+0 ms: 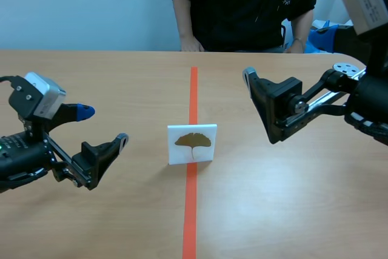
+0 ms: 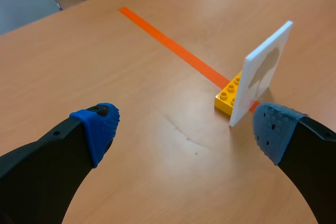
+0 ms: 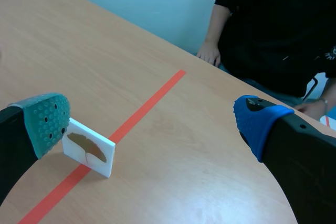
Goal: Sort the leaf by its shape. The table is split by an orange tape line. A compound leaf with several leaflets goes to the left side, a simple leaf with one blade goes to the right side. Return to the home posture when a red brick is placed on the table.
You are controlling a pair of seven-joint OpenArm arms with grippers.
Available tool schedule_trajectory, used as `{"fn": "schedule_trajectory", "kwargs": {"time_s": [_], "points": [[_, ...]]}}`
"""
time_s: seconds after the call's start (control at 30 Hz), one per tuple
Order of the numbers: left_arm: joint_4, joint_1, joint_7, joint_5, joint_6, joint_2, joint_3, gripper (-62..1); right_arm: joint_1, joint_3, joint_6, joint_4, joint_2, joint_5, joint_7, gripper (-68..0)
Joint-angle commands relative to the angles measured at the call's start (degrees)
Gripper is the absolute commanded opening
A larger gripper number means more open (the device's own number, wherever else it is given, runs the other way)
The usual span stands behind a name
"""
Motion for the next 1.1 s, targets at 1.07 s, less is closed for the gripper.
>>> {"fn": "schedule_trajectory", "kwargs": {"time_s": [1.07], "points": [[-27.96, -24.26, -2.75, 2.23, 0.9, 16.06, 23.28, -0.7, 0.5, 0.66, 0.0, 1.44, 0.42, 0.63, 0.7, -2.2]]}}
